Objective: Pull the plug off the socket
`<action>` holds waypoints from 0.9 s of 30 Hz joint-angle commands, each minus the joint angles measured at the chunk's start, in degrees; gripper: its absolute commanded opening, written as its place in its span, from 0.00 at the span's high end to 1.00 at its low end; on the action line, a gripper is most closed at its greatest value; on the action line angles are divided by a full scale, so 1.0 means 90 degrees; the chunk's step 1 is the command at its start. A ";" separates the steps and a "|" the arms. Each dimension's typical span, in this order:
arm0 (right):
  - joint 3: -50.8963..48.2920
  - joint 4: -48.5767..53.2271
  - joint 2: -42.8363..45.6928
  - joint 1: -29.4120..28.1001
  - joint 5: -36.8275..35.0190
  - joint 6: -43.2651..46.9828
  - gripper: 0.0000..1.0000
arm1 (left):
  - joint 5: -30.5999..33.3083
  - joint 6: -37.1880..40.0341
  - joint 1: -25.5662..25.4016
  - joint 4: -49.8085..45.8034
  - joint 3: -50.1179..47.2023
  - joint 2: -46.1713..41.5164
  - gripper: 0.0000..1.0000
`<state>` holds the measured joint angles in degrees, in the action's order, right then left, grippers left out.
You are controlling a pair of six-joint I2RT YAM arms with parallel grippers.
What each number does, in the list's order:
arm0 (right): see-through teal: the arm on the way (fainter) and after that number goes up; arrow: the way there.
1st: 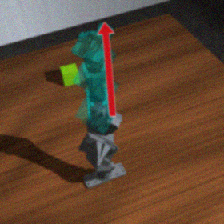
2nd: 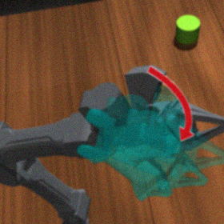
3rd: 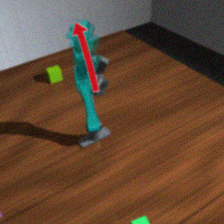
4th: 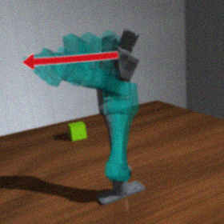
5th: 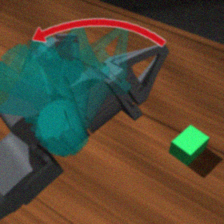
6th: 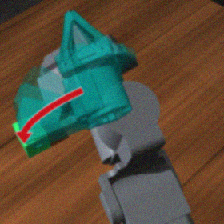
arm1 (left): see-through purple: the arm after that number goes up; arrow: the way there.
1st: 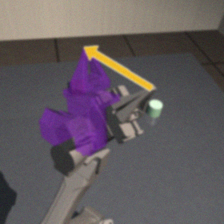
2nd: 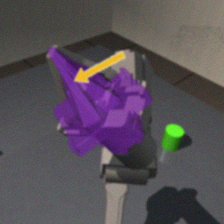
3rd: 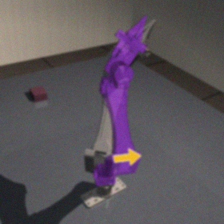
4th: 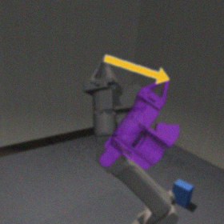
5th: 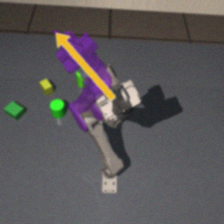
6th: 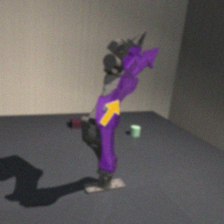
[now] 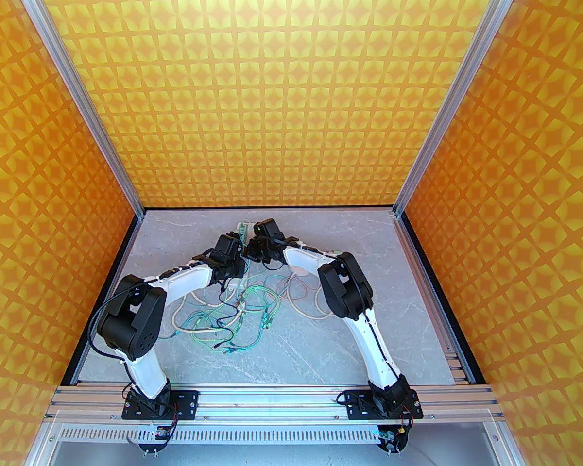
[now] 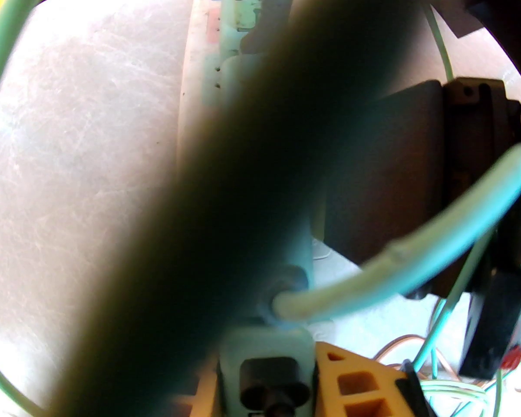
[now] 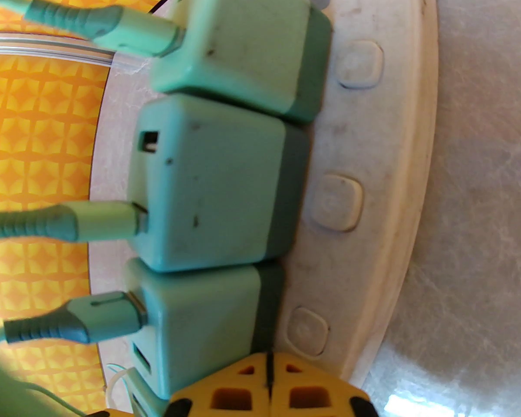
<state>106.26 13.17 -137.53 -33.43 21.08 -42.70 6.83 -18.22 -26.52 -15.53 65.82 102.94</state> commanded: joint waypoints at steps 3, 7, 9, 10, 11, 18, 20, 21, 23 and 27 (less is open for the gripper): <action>-0.0166 0.1091 -0.0248 0.0003 -0.0803 0.0242 1.00 | -0.0776 -0.0497 0.0171 -0.0218 0.0241 -0.0405 0.81; -0.0130 0.1179 -0.0246 0.0004 -0.0890 0.0295 1.00 | -0.0766 -0.0318 0.0111 -0.0378 0.0354 -0.0474 0.81; -0.0107 0.1212 -0.0255 0.0004 -0.0901 0.0313 1.00 | -0.0690 -0.0180 0.0026 -0.0535 0.0433 -0.0411 0.81; -0.0092 0.1226 -0.0246 0.0004 -0.0907 0.0311 1.00 | -0.0646 -0.0142 -0.0026 -0.0580 0.0446 -0.0389 0.81; -0.0086 0.1237 -0.0246 0.0004 -0.0923 0.0308 1.00 | -0.0577 -0.0091 -0.0069 -0.0623 0.0441 -0.0375 0.81; -0.0041 0.1339 -0.0237 0.0001 -0.0996 0.0350 1.00 | -0.0017 0.0100 -0.0240 -0.0965 0.0385 -0.0550 0.81; -0.0049 0.1349 -0.0238 0.0004 -0.1011 0.0350 1.00 | 0.0030 0.0094 -0.0243 -0.1058 0.0358 -0.0704 0.81; -0.0049 0.1349 -0.0245 0.0004 -0.1026 0.0350 1.00 | 0.0039 0.0074 -0.0239 -0.1112 0.0345 -0.0790 0.82; -0.0030 0.1369 -0.0239 0.0003 -0.1036 0.0359 1.00 | 0.0069 0.0037 -0.0239 -0.1207 0.0316 -0.0967 0.82; 0.0010 0.1398 -0.0226 0.0004 -0.1062 0.0374 1.00 | 0.0223 -0.0012 -0.0234 -0.1408 0.0215 -0.1397 0.82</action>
<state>107.44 15.88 -137.25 -34.17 16.80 -40.66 6.63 -18.79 -28.62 -25.91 68.27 93.58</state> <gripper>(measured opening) 0.043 0.272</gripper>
